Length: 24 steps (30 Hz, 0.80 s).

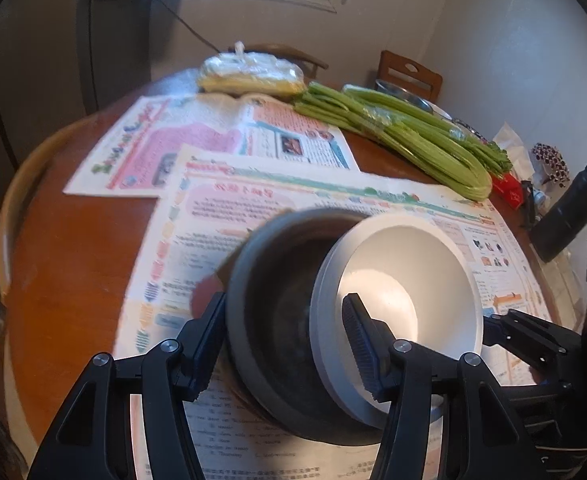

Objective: Organize plates and bowls
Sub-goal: 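Lower the bowl stack onto the steel tray with the left tool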

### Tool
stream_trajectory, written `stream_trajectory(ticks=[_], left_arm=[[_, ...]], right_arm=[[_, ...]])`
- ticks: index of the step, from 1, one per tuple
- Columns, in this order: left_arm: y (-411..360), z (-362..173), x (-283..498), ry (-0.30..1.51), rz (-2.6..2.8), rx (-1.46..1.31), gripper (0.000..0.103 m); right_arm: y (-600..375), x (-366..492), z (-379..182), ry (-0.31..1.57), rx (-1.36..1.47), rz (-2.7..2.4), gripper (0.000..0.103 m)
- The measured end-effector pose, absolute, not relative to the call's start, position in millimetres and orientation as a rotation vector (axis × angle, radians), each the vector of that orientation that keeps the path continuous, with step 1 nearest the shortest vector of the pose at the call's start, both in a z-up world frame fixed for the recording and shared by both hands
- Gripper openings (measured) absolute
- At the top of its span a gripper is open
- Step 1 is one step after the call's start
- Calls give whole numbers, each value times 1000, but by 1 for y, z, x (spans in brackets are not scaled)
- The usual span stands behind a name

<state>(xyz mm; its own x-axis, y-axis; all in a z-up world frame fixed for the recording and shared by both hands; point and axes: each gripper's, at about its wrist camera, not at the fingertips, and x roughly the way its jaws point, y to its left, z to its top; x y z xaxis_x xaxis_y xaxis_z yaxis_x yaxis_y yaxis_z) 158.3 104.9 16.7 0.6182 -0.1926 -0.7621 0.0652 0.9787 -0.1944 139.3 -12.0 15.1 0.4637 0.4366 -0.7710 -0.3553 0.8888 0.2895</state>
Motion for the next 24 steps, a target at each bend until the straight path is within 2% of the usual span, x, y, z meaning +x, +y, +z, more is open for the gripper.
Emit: stream_trajectory(ticks=[14, 24], left_arm=[[103, 32, 147, 839, -106, -116, 60], [99, 41, 127, 789, -42, -99, 60]], right_arm=[[-16, 136, 23, 937, 76, 458, 57], [-22, 119, 44, 834, 44, 423, 57]])
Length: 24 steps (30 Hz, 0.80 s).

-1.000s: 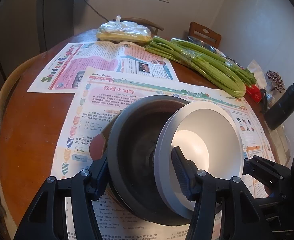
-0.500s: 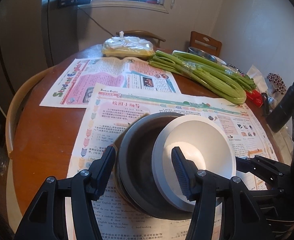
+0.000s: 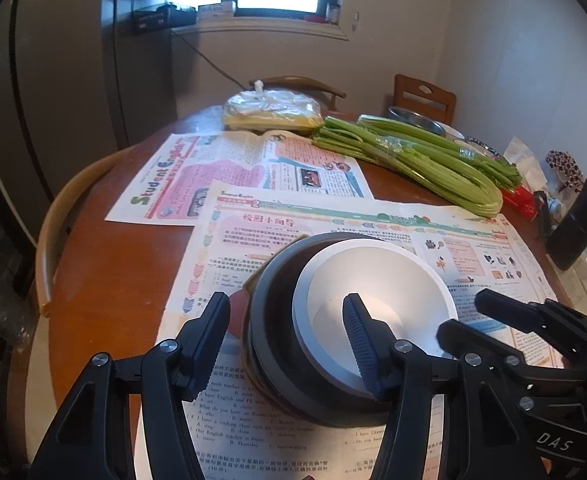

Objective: Organize plates and bowls
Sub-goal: 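Lower the bowl stack onto the steel tray with the left tool, then open the left tool and withdraw it from the stack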

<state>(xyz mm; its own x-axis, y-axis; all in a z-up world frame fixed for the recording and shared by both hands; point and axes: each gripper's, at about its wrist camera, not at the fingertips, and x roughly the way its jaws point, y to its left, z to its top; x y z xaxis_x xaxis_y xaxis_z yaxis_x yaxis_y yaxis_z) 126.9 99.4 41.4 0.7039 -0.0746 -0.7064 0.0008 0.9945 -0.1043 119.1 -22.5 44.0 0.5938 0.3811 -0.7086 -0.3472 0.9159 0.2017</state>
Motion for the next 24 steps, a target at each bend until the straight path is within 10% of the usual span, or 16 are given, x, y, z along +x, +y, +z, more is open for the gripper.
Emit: stream_trajectory(ticks=[24], left_arm=[[64, 15, 32, 734, 98, -131, 66]], right_arm=[[-88, 38, 26, 777, 56, 307, 57]])
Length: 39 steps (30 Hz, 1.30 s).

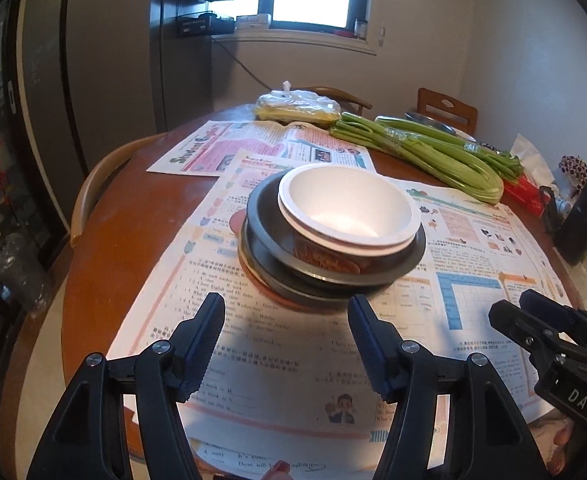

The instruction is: Organize plates and bowls

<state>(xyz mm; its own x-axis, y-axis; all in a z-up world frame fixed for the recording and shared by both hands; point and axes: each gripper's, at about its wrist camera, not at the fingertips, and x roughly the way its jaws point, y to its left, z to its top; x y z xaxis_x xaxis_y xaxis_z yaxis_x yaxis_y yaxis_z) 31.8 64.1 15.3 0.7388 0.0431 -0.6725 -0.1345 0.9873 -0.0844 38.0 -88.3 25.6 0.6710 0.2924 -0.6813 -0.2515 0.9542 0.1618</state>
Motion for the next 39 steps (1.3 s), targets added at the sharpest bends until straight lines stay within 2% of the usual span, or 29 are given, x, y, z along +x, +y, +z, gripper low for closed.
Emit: stream_trajectory(ticks=[18, 39], left_arm=[[49, -14, 9, 781, 135, -85, 66], [40, -22, -1, 797, 109, -61, 66]], right_arm=[[-94, 0, -3, 786, 40, 243, 57], [-73, -12, 6, 770, 19, 296, 57]])
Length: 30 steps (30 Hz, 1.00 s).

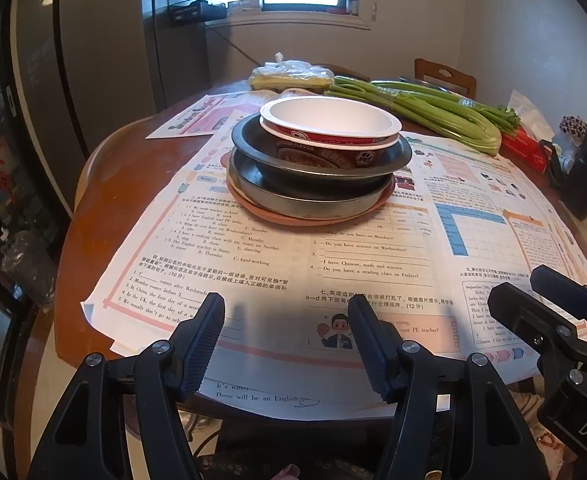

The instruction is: Organize plates and bowls

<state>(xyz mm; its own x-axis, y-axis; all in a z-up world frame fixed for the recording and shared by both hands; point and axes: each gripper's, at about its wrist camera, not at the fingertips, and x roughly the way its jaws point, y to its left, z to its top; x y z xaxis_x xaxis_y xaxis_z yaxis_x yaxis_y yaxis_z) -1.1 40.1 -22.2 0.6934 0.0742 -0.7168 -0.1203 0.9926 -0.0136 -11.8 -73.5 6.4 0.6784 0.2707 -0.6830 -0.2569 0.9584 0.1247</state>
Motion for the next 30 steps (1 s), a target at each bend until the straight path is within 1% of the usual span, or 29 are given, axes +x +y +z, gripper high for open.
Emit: stream_trajectory(ticks=[30], left_arm=[[43, -23, -2, 802, 106, -66, 66]], right_arm=[[-70, -10, 1, 799, 12, 306, 57]])
